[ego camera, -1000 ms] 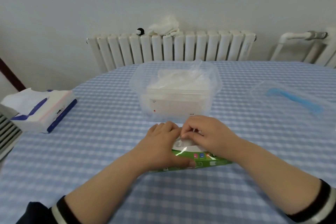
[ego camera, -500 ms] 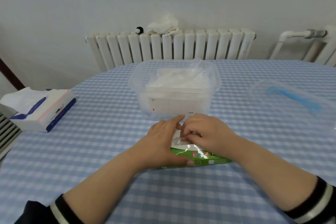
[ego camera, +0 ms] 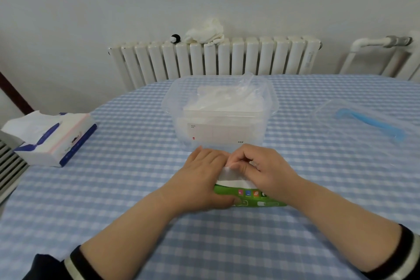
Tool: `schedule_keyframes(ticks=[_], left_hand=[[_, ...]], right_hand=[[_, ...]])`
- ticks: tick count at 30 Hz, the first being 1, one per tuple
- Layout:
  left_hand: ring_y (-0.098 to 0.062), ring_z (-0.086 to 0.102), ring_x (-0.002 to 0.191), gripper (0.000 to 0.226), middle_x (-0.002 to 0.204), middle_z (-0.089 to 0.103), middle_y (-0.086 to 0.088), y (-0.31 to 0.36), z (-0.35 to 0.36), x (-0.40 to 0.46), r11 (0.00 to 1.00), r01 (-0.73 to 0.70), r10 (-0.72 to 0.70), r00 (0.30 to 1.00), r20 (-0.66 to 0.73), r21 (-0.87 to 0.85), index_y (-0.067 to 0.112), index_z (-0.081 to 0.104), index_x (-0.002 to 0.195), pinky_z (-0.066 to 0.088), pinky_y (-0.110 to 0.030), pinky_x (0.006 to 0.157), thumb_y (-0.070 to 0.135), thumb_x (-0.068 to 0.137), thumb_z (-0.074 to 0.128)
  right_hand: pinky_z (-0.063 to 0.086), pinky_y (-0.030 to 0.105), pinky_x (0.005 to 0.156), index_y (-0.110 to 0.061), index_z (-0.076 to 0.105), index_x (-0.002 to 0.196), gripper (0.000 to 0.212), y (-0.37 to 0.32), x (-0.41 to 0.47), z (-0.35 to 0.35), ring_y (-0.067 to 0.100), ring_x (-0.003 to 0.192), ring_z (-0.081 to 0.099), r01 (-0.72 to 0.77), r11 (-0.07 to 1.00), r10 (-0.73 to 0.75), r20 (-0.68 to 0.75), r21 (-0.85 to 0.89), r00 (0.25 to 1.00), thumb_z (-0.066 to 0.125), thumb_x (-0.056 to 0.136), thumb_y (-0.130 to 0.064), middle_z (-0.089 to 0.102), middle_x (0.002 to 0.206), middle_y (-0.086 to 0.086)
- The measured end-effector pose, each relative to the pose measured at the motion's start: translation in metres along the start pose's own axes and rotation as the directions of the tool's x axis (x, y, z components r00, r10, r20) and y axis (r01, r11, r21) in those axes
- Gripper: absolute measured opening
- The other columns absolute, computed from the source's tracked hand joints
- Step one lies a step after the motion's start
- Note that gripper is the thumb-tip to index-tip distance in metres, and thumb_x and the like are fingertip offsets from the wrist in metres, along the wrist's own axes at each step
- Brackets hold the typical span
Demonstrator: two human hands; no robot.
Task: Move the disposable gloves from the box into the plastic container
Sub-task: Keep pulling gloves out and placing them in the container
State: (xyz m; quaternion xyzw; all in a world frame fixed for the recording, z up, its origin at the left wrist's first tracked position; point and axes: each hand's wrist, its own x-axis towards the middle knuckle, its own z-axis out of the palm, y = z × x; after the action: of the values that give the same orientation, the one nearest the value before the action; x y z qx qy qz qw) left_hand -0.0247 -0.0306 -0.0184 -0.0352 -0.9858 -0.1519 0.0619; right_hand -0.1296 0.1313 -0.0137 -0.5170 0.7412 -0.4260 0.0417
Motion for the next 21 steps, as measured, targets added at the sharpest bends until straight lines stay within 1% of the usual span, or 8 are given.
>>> schedule_keyframes(ticks=[3, 6, 8, 10, 12, 14, 17, 21], left_hand=[[-0.002, 0.026, 0.127, 0.082, 0.138, 0.037, 0.017, 0.000, 0.000, 0.000, 0.997, 0.032, -0.034, 0.999, 0.028, 0.068, 0.030, 0.034, 0.144, 0.011, -0.033, 0.119, 0.067, 0.076, 0.062], [-0.004, 0.032, 0.120, 0.083, 0.133, 0.042, 0.016, -0.001, 0.001, -0.001, 0.996, 0.063, -0.064, 0.998, 0.013, 0.060, 0.032, 0.037, 0.141, 0.018, -0.024, 0.111, 0.071, 0.073, 0.063], [-0.002, 0.035, 0.115, 0.085, 0.130, 0.046, 0.018, -0.001, 0.002, -0.002, 0.997, 0.084, -0.084, 0.997, 0.001, 0.001, 0.036, 0.035, 0.142, 0.019, -0.019, 0.105, 0.071, 0.071, 0.066], [0.000, 0.035, 0.120, 0.088, 0.133, 0.046, 0.019, -0.001, 0.002, -0.002, 0.994, 0.096, -0.096, 0.995, 0.000, -0.048, 0.036, 0.034, 0.143, 0.015, -0.020, 0.110, 0.070, 0.070, 0.068], [0.003, 0.034, 0.125, 0.083, 0.134, 0.045, 0.021, -0.001, 0.002, -0.002, 0.993, 0.096, -0.095, 0.995, 0.017, -0.075, 0.034, 0.038, 0.141, 0.007, -0.020, 0.115, 0.067, 0.071, 0.070], [0.005, 0.034, 0.126, 0.079, 0.134, 0.045, 0.023, -0.002, 0.001, -0.002, 0.991, 0.089, -0.086, 0.996, 0.028, -0.100, 0.035, 0.041, 0.139, 0.004, -0.016, 0.113, 0.063, 0.071, 0.072], [0.007, 0.035, 0.124, 0.075, 0.131, 0.045, 0.025, -0.003, 0.001, -0.002, 0.987, 0.095, -0.092, 0.995, 0.024, -0.128, 0.038, 0.042, 0.135, 0.005, -0.013, 0.109, 0.060, 0.072, 0.075], [0.001, 0.040, 0.121, 0.076, 0.130, 0.048, 0.021, -0.004, 0.004, 0.000, 0.988, 0.100, -0.097, 0.995, 0.028, -0.119, 0.036, 0.043, 0.136, 0.013, -0.011, 0.102, 0.060, 0.071, 0.075]], right_hand=[[0.045, 0.015, 0.066, -0.020, 0.066, 0.087, 0.008, 0.000, 0.004, 0.000, 0.001, 0.073, 0.059, -0.145, 0.982, 0.144, 0.018, 0.124, 0.989, 0.062, 0.094, -0.018, 0.067, 0.080, -0.018], [0.045, 0.015, 0.069, -0.022, 0.065, 0.089, 0.003, -0.001, 0.006, -0.005, -0.001, 0.076, 0.059, -0.211, 0.962, 0.201, 0.073, 0.175, 0.977, 0.066, 0.091, -0.020, 0.069, 0.086, -0.014], [0.048, 0.018, 0.078, -0.029, 0.064, 0.094, 0.012, -0.001, 0.006, -0.009, 0.002, 0.089, 0.061, -0.235, 0.965, 0.217, 0.150, 0.118, 0.965, 0.073, 0.085, -0.029, 0.069, 0.096, -0.012], [0.048, 0.022, 0.080, -0.030, 0.065, 0.093, 0.017, 0.000, 0.006, -0.010, 0.003, 0.090, 0.060, -0.229, 0.973, 0.222, 0.181, 0.022, 0.958, 0.076, 0.080, -0.034, 0.067, 0.096, -0.012], [0.049, 0.030, 0.077, -0.026, 0.067, 0.083, 0.010, 0.001, 0.007, -0.008, 0.007, 0.084, 0.061, -0.158, 0.987, 0.161, 0.116, -0.031, 0.980, 0.074, 0.081, -0.033, 0.066, 0.088, -0.009], [0.049, 0.033, 0.072, -0.024, 0.068, 0.079, 0.013, 0.003, 0.006, -0.005, 0.007, 0.079, 0.060, -0.056, 0.990, 0.064, 0.056, -0.132, 0.996, 0.068, 0.085, -0.036, 0.065, 0.080, -0.010], [0.049, 0.028, 0.061, -0.021, 0.068, 0.082, 0.026, 0.002, 0.004, 0.001, 0.004, 0.073, 0.056, 0.140, 0.929, -0.155, -0.017, -0.341, 0.988, 0.052, 0.091, -0.040, 0.063, 0.079, -0.013], [0.044, 0.019, 0.059, -0.017, 0.069, 0.087, 0.026, 0.003, 0.003, 0.004, 0.006, 0.073, 0.058, 0.200, 0.909, -0.264, -0.132, -0.366, 0.955, 0.049, 0.095, -0.031, 0.064, 0.085, -0.009]])
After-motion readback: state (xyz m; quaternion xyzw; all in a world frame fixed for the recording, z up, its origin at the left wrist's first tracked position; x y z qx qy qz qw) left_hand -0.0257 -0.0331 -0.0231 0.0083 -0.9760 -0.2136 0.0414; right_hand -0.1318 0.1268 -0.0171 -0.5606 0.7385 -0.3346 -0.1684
